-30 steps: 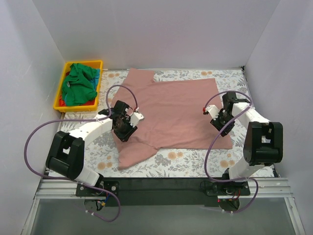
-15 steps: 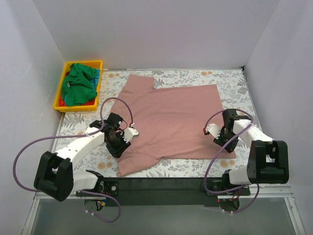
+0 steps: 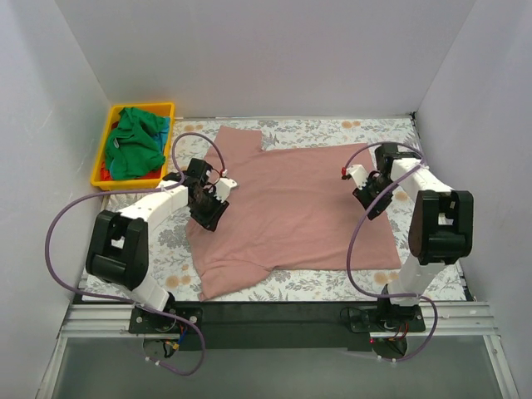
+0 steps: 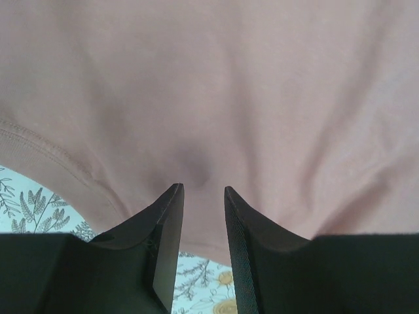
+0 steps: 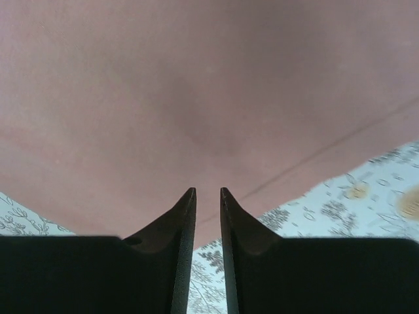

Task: Fold and stack the t-shirts
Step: Flatten the tshirt out, then fold the tshirt

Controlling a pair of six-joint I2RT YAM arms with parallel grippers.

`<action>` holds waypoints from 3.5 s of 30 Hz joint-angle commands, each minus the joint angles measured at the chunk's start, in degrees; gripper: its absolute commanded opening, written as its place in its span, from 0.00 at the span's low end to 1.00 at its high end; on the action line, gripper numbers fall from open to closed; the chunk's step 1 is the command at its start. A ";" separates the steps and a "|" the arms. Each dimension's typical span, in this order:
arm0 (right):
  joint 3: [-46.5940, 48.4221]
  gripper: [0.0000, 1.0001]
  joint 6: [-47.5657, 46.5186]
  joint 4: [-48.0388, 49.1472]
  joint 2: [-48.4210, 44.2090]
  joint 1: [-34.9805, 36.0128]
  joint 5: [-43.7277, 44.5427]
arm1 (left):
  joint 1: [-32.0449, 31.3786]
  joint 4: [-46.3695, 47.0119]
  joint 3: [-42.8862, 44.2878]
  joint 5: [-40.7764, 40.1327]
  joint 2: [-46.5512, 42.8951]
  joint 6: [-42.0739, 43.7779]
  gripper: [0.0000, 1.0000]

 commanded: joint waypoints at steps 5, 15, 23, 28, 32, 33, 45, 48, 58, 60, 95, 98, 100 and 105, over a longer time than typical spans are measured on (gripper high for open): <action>-8.30 0.26 1.41 2.15 0.04 0.59 1.48 | 2.18 4.21 -3.38 -0.66 0.65 -1.03 0.31; -21.76 0.26 -3.69 3.39 -5.32 1.12 5.35 | 2.44 0.09 -14.81 0.47 -6.55 1.70 0.31; 8.48 0.40 -0.10 -5.31 -3.59 -5.64 -10.97 | 5.68 -4.85 10.37 11.71 -3.77 -1.63 0.36; 30.15 0.41 11.83 -4.26 10.71 -8.19 -16.09 | 7.62 8.56 30.32 12.45 10.53 -12.95 0.40; 45.45 0.41 20.53 -1.11 21.54 -9.34 -16.10 | 10.25 14.75 43.23 10.86 22.94 -21.22 0.54; 49.65 0.41 21.78 -0.14 23.30 -9.34 -14.97 | 10.78 15.37 46.33 10.85 25.84 -22.98 0.57; 51.80 0.50 28.91 17.97 35.88 -9.17 -9.33 | 12.81 24.33 61.04 -0.56 43.70 -27.83 0.60; 51.62 0.52 29.62 20.87 37.38 -8.81 -8.19 | 12.99 25.04 60.51 -1.89 45.11 -27.57 0.60; 51.36 0.53 29.97 23.34 41.51 -7.59 -5.20 | 13.07 25.13 61.38 -5.23 51.70 -25.64 0.59; 51.27 0.53 29.88 23.43 42.21 -7.41 -5.11 | 13.07 25.04 62.17 -5.23 53.02 -25.11 0.59; 47.58 0.01 26.72 24.04 36.24 -6.53 -10.82 | 11.05 26.62 69.65 -1.28 53.38 -20.19 0.00; 47.84 0.01 26.89 24.13 35.36 -6.62 -11.09 | 11.05 27.67 68.16 -1.01 51.54 -20.10 0.00; 47.85 0.01 27.07 24.30 34.75 -6.79 -11.17 | 11.14 28.64 66.23 -1.10 49.96 -20.18 0.00; 47.85 0.01 27.24 24.57 33.43 -7.32 -11.88 | 11.23 29.96 64.55 -1.19 48.11 -19.92 0.00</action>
